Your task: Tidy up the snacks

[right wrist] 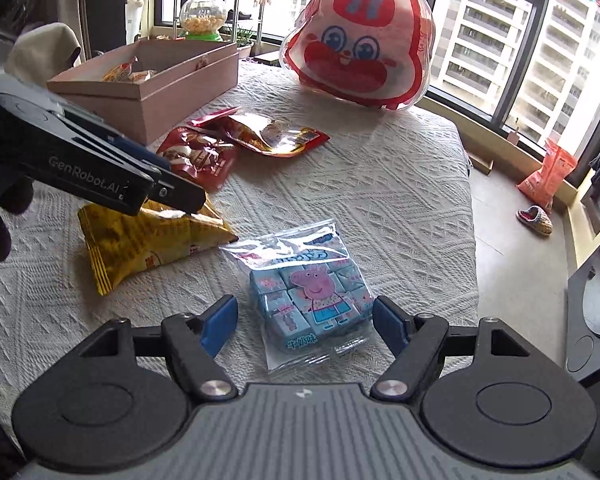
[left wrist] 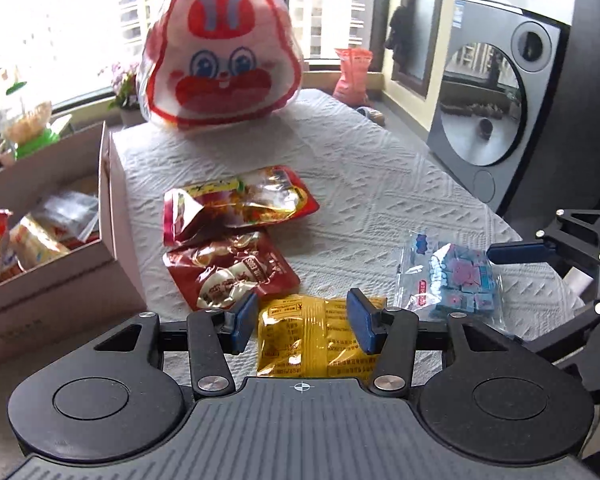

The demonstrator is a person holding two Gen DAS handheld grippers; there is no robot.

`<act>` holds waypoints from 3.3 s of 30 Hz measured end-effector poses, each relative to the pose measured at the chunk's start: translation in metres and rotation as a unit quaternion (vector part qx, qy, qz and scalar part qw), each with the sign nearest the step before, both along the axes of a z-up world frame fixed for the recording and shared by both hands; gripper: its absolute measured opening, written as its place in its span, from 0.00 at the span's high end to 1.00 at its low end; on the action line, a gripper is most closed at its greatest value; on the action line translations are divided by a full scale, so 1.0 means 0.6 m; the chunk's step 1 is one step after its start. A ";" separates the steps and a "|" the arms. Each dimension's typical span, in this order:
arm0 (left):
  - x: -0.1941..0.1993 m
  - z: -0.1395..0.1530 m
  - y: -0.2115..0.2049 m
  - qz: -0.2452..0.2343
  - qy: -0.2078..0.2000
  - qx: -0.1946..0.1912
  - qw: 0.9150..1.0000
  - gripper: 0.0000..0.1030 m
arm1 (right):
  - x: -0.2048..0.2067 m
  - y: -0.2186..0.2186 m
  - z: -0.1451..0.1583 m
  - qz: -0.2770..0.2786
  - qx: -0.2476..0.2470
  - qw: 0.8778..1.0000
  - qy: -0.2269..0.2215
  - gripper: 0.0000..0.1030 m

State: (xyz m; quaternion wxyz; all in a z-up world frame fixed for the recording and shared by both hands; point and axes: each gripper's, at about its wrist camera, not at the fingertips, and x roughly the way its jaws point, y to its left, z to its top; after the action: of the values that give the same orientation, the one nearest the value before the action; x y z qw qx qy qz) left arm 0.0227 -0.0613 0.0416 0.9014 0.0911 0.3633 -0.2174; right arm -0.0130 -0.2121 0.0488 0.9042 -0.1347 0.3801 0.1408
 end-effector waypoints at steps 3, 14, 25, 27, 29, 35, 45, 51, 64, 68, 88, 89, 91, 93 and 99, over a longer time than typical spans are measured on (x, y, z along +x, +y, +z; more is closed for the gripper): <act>-0.023 0.014 0.003 -0.060 0.011 -0.019 0.998 0.47 | -0.007 -0.010 -0.005 -0.003 0.016 1.000 -0.016 0.23; -0.043 -0.004 -0.025 -0.108 0.025 0.026 0.994 0.32 | -0.002 -0.047 -0.019 -0.039 0.078 0.996 -0.010 0.11; 0.019 -0.030 0.017 -0.006 0.065 -0.012 0.998 0.27 | 0.001 -0.044 -0.022 -0.040 0.078 0.996 -0.011 0.10; 0.023 -0.033 0.022 -0.001 0.065 -0.028 0.998 0.26 | 0.002 -0.045 -0.022 -0.039 0.079 0.996 -0.011 0.10; 0.023 -0.032 0.026 0.001 0.071 -0.035 0.997 0.27 | 0.003 -0.046 -0.022 -0.036 0.082 0.996 -0.007 0.08; -0.003 -0.022 0.083 0.019 0.083 -0.100 0.991 0.30 | 0.010 -0.040 -0.019 -0.026 0.074 0.997 0.012 0.03; -0.059 -0.009 0.186 0.150 0.029 -0.072 0.986 0.30 | 0.088 0.048 0.069 -0.004 0.152 0.988 0.028 0.14; -0.065 -0.029 0.182 0.139 0.035 -0.073 0.987 0.30 | 0.191 0.183 0.031 -0.007 0.125 0.989 0.073 0.14; -0.068 -0.032 0.190 0.140 0.036 -0.091 0.985 0.30 | 0.149 0.144 0.007 0.050 0.045 0.994 0.082 0.27; -0.066 -0.032 0.185 0.143 0.034 -0.086 0.985 0.29 | 0.115 0.108 0.010 0.067 0.004 0.996 0.059 0.27; -0.067 -0.038 0.153 0.141 0.021 -0.034 0.989 0.26 | 0.155 0.064 0.030 -0.006 0.091 0.994 0.059 0.27; -0.067 -0.038 0.157 0.139 0.021 -0.040 0.989 0.26 | 0.155 0.064 0.030 -0.006 0.091 0.994 0.059 0.27; -0.066 -0.038 0.165 0.139 0.024 -0.054 0.989 0.26 | 0.178 0.082 0.007 -0.017 0.093 0.992 0.086 0.24; -0.065 -0.037 0.172 0.141 0.029 -0.068 0.987 0.26 | 0.174 0.093 0.009 -0.013 0.086 0.993 0.077 0.24; -0.062 -0.035 0.172 0.145 0.033 -0.074 0.986 0.26 | 0.132 0.093 0.032 0.002 0.062 0.996 0.056 0.55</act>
State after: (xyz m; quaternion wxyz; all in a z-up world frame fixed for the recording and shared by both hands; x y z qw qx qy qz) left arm -0.0143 0.0418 0.0207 0.9151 -0.0361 0.3851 -0.1138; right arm 0.0660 -0.1560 0.0679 0.8879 -0.0707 0.4203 0.1731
